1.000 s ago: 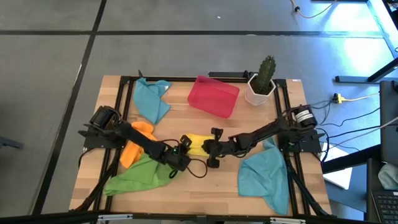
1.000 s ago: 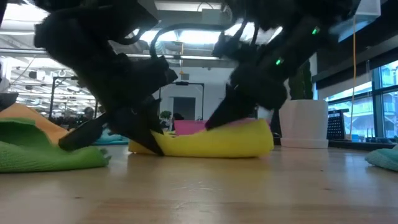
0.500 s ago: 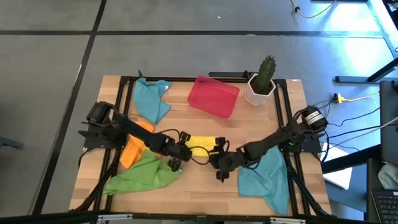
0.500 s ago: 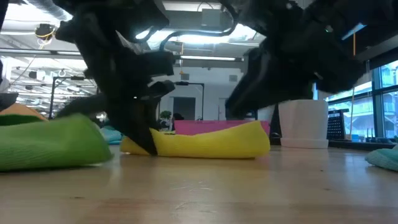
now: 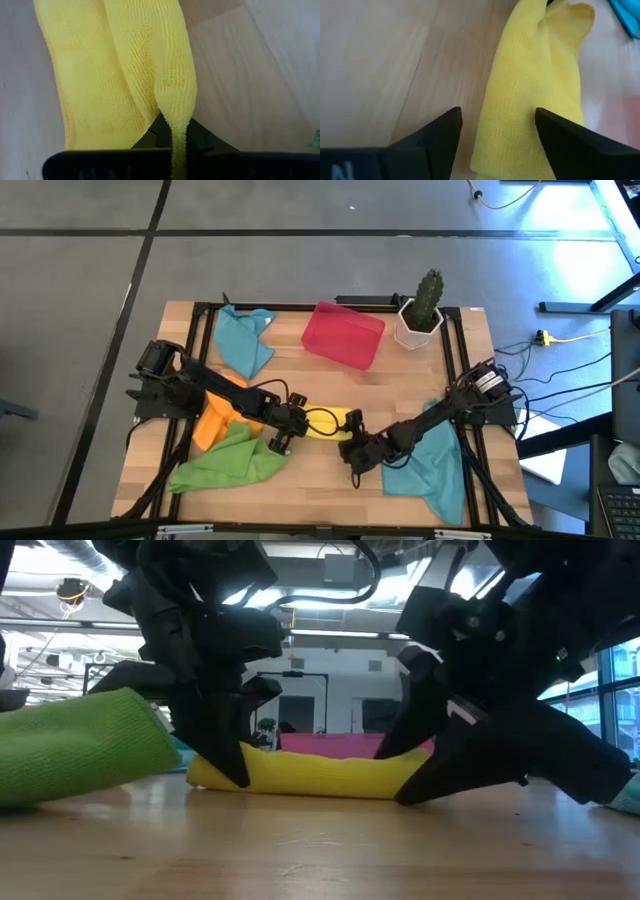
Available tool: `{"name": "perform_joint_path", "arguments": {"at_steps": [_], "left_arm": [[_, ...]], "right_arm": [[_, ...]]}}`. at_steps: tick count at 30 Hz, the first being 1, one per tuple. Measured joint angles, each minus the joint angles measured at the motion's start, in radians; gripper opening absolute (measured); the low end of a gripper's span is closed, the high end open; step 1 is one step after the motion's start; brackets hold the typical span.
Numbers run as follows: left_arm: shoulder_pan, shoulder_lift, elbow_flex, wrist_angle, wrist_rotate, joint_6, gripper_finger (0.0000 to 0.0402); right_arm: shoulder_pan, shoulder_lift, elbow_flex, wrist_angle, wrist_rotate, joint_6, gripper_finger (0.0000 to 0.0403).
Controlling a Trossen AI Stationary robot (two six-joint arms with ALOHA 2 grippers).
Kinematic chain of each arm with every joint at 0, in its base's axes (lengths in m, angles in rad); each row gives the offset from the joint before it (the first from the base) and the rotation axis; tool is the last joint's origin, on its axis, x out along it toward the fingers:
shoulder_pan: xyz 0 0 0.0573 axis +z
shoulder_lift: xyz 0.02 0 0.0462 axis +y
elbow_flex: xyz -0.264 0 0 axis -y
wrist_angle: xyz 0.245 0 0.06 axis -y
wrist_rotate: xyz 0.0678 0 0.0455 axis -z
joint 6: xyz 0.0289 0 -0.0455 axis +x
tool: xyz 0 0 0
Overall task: Roll microfiber towels into tight, uniform cylinder then place into a basket
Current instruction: Roll the yellow towel
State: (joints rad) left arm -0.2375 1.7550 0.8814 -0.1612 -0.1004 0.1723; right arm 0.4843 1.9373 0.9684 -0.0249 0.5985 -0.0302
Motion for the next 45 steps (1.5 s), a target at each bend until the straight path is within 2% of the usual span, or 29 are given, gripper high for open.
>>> {"name": "perform_joint_path", "arguments": {"at_steps": [4,8,13,18,23,28,35,40,45], "left_arm": [[0.000,0.000,0.000,0.000,0.008,-0.002,0.0000],[0.001,0.000,0.000,0.003,0.027,-0.002,0.0000],[0.011,0.000,0.000,0.006,0.047,0.001,0.0000],[0.019,0.000,0.000,0.008,0.068,0.002,0.0000],[0.023,0.000,0.000,0.007,0.079,0.001,0.0000],[0.063,-0.002,0.002,-0.022,0.173,-0.010,0.0000],[0.114,-0.002,0.001,-0.020,0.178,0.051,0.0000],[0.128,-0.001,0.010,0.010,0.171,0.073,0.0005],[0.145,-0.001,0.029,0.011,0.167,0.059,0.0020]], "right_arm": [[0.001,0.003,0.000,-0.006,0.030,0.003,0.0237],[0.000,0.004,0.000,-0.034,0.043,0.002,0.0191],[0.001,0.006,-0.003,-0.076,0.094,0.005,0.0112],[0.004,0.006,-0.003,-0.087,0.080,0.068,0.0020],[-0.013,-0.002,-0.002,-0.090,-0.008,0.192,0.0017],[-0.046,-0.039,0.000,-0.114,-0.152,0.298,0.0012],[-0.100,-0.130,-0.003,-0.140,-0.320,0.384,0.0012],[-0.142,-0.137,-0.005,-0.153,-0.446,0.455,0.0012],[-0.164,-0.139,-0.034,-0.151,-0.473,0.509,0.0012]]}}
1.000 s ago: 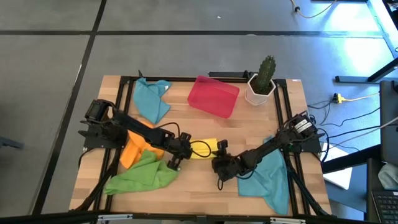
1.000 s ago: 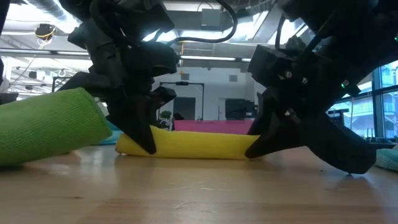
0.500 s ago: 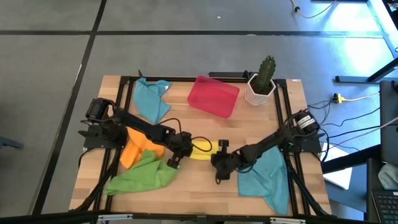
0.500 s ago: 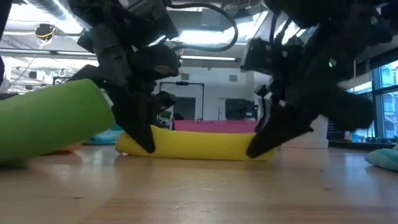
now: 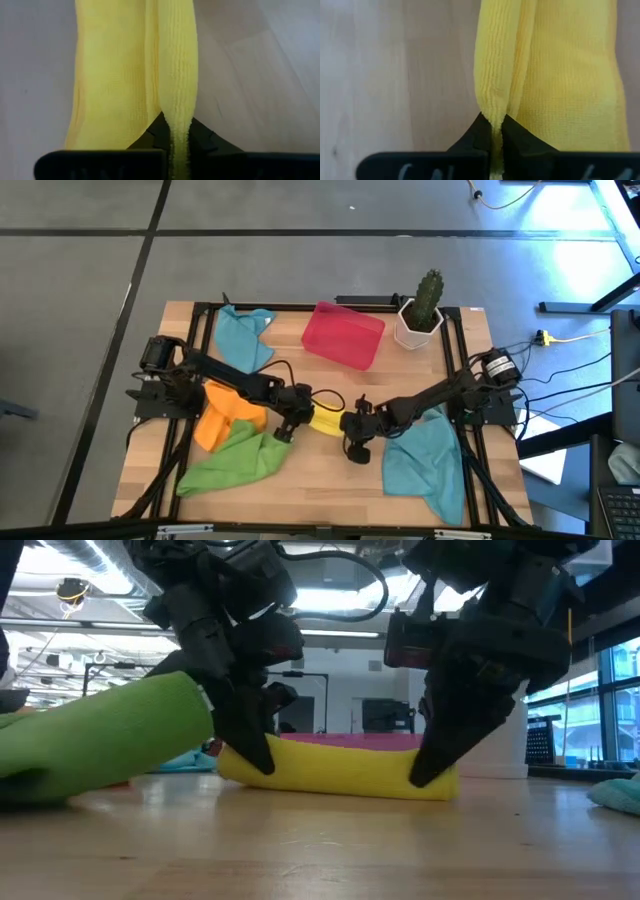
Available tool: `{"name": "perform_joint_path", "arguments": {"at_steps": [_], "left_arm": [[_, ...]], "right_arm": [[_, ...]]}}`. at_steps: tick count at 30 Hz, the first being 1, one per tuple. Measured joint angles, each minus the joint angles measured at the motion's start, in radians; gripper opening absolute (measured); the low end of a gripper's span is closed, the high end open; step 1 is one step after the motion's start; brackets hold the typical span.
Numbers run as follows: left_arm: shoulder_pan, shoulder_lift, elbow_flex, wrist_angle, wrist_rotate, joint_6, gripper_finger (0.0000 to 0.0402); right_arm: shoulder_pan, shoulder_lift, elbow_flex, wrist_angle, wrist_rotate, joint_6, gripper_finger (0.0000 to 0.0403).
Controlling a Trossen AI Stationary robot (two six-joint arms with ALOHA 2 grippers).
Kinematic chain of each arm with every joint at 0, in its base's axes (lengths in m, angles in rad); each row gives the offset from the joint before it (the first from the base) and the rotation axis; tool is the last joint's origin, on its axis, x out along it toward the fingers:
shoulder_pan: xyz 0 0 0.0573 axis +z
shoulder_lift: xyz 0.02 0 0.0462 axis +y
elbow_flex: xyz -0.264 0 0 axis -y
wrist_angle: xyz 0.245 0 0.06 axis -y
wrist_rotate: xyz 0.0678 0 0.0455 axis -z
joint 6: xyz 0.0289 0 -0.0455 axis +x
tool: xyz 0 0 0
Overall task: Roll microfiber towels into tight, uniform cylinder then place into a basket
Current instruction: Roll the yellow towel
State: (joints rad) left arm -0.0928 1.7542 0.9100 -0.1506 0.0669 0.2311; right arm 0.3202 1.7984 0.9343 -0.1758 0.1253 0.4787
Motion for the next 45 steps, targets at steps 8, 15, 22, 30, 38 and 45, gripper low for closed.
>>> {"name": "perform_joint_path", "arguments": {"at_steps": [8,15,22,30,38,45], "left_arm": [[0.030,0.000,0.008,-0.015,0.123,-0.018,0.0007],[0.094,0.000,0.007,-0.026,0.299,-0.049,0.0002],[0.138,0.000,0.008,-0.074,0.313,-0.073,0.0002],[0.150,0.000,0.011,-0.084,0.284,-0.123,0.0001],[0.150,0.000,0.009,-0.074,0.239,-0.110,0.0016],[0.148,0.000,0.006,-0.091,0.119,-0.090,0.0093]], "right_arm": [[-0.008,-0.003,-0.042,0.060,-0.034,0.037,0.0012],[-0.048,-0.022,-0.064,0.108,-0.095,0.013,0.0012],[-0.137,-0.111,-0.252,0.398,-0.180,0.061,0.0012],[-0.208,-0.118,-0.409,0.640,-0.207,0.197,0.0012],[-0.230,-0.097,-0.412,0.640,-0.198,0.228,0.0012],[-0.231,-0.096,-0.414,0.618,-0.195,0.228,0.0012]]}}
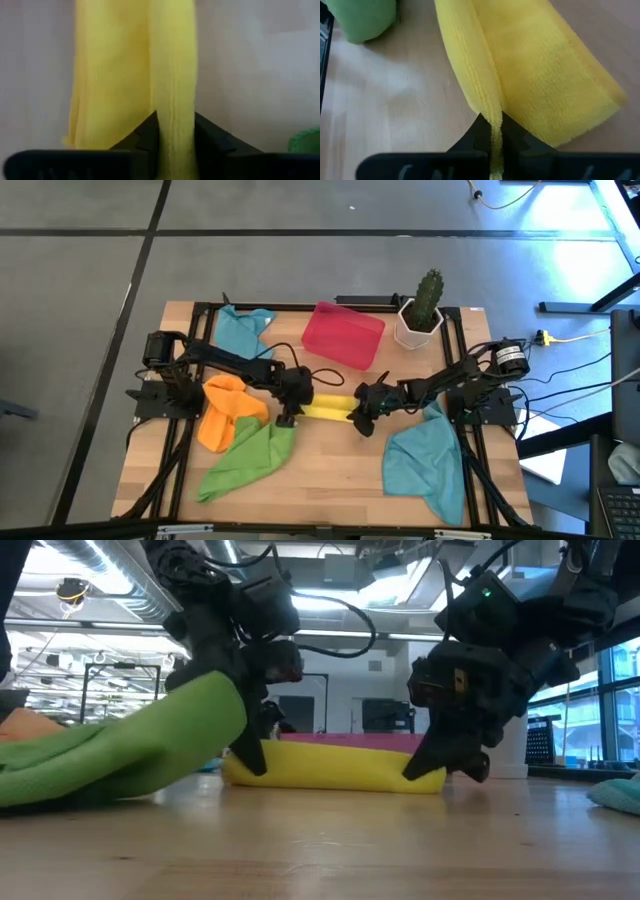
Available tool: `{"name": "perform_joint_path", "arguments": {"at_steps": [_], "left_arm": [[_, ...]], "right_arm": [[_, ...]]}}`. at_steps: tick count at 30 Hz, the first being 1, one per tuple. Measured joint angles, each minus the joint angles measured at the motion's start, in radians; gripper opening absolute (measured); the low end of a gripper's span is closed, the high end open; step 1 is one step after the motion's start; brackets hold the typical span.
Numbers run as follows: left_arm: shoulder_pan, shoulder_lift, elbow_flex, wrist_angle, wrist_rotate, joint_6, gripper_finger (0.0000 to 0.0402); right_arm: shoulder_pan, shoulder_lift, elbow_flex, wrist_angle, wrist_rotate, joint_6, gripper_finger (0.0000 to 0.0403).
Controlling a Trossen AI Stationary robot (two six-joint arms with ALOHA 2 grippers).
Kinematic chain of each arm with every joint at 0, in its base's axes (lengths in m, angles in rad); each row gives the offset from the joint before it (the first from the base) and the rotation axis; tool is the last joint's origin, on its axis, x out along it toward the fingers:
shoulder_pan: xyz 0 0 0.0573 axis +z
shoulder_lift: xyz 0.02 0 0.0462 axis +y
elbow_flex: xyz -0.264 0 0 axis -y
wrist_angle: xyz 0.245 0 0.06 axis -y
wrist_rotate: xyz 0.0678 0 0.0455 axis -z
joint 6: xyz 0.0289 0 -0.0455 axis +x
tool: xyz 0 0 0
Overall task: Roll microfiber towels into tight, uniform cylinder then place into a basket
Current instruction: Roll the yellow towel
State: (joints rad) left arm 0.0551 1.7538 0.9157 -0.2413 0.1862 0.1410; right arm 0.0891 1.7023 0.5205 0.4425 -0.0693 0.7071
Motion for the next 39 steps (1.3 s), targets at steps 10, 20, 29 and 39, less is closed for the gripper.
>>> {"name": "perform_joint_path", "arguments": {"at_steps": [10,20,29,39], "left_arm": [[-0.011,-0.179,0.024,-0.159,-0.268,0.026,0.0131],[-0.202,-0.280,0.024,-0.224,-0.341,-0.034,0.0129],[-0.327,-0.187,-0.019,-0.297,-0.825,-0.035,0.0132],[-0.347,-0.291,0.020,-0.133,-0.585,-0.044,0.0146]], "right_arm": [[0.000,0.000,0.002,-0.031,0.003,0.033,0.0017],[0.000,0.000,0.001,-0.029,0.004,0.032,0.0016],[0.000,0.001,0.000,-0.026,0.005,0.026,0.0016],[0.000,0.002,0.000,-0.023,-0.005,0.024,0.0016]]}}
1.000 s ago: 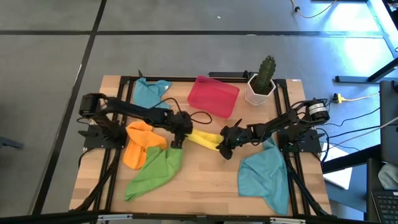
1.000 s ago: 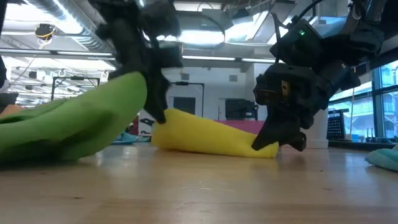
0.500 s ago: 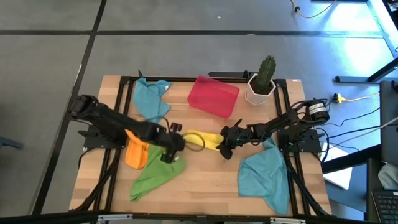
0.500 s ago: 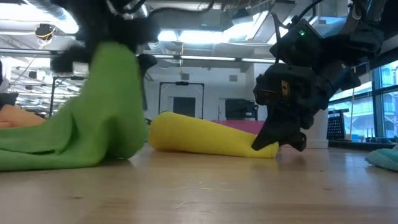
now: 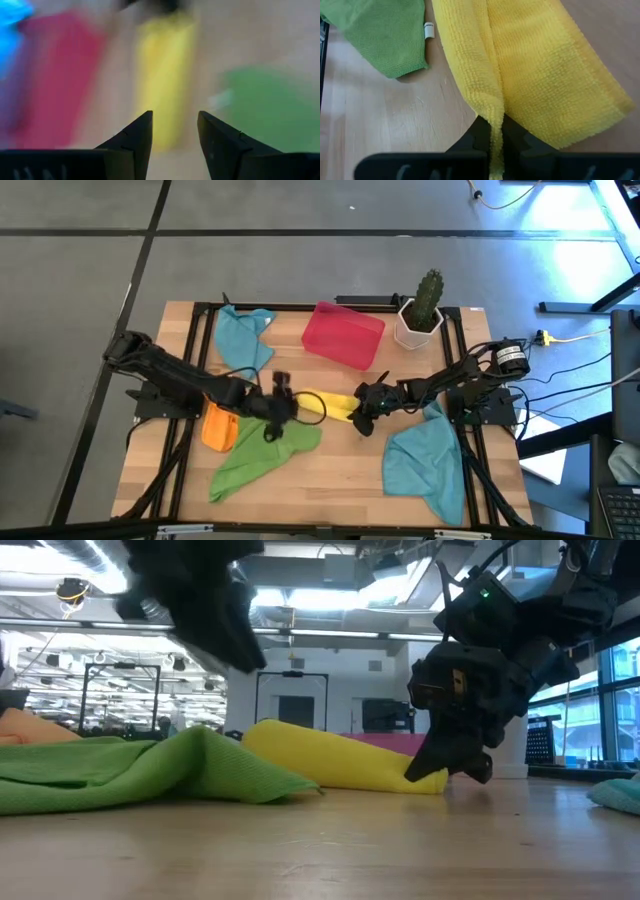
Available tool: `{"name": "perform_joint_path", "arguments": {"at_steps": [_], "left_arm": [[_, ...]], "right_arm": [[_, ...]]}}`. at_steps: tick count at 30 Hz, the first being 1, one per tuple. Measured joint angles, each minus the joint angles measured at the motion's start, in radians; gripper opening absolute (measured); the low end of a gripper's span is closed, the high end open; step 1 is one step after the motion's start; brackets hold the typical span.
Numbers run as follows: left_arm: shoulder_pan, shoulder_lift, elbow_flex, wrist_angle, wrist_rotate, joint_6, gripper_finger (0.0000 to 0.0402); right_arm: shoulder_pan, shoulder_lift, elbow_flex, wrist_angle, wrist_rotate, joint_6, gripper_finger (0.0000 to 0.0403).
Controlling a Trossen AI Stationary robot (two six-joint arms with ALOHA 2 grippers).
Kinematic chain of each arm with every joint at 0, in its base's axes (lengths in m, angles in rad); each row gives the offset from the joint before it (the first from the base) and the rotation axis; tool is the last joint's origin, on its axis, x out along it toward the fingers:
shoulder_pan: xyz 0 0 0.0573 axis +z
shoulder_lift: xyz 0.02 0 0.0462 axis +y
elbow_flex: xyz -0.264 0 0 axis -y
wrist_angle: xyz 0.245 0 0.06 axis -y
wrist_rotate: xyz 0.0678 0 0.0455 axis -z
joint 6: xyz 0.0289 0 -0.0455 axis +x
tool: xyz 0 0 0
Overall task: Roll microfiber towels into tight, uniform cylinder then place into a basket
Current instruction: Roll the yellow towel
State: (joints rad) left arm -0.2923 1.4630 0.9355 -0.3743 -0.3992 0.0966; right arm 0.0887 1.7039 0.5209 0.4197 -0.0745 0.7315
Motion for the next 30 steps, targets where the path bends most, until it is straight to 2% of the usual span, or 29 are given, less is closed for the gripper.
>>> {"name": "perform_joint_path", "arguments": {"at_steps": [1,6,9,13,18,21,25,27,30], "left_arm": [[-0.012,0.008,0.001,0.020,0.055,-0.013,0.0145],[-0.072,0.130,-0.024,0.012,0.088,-0.047,0.0140],[-0.101,0.216,-0.034,-0.016,0.192,-0.095,0.0140],[-0.134,0.271,-0.024,-0.151,0.270,-0.239,0.0139],[-0.189,0.220,-0.033,-0.441,0.279,-0.431,0.0139],[-0.227,0.136,-0.043,-0.498,0.215,-0.478,0.0139],[-0.274,0.006,-0.038,-0.467,0.009,-0.483,0.0139],[-0.285,-0.043,-0.038,-0.414,-0.087,-0.453,0.0139],[-0.279,-0.079,-0.036,-0.305,-0.133,-0.344,0.0139]], "right_arm": [[0.000,0.000,0.000,0.002,-0.001,0.000,0.0016],[0.000,0.001,0.000,0.007,0.001,-0.002,0.0018],[0.000,0.001,0.000,0.008,0.001,-0.002,0.0018],[0.000,0.001,0.000,0.008,0.001,-0.003,0.0019],[0.000,0.001,0.000,0.009,0.001,-0.004,0.0019],[0.000,0.001,0.000,0.009,0.001,-0.005,0.0019],[0.000,0.001,0.000,0.009,0.001,-0.005,0.0020],[0.000,0.001,0.000,0.009,0.001,-0.005,0.0020],[0.000,0.001,0.000,0.009,0.001,-0.006,0.0020]]}}
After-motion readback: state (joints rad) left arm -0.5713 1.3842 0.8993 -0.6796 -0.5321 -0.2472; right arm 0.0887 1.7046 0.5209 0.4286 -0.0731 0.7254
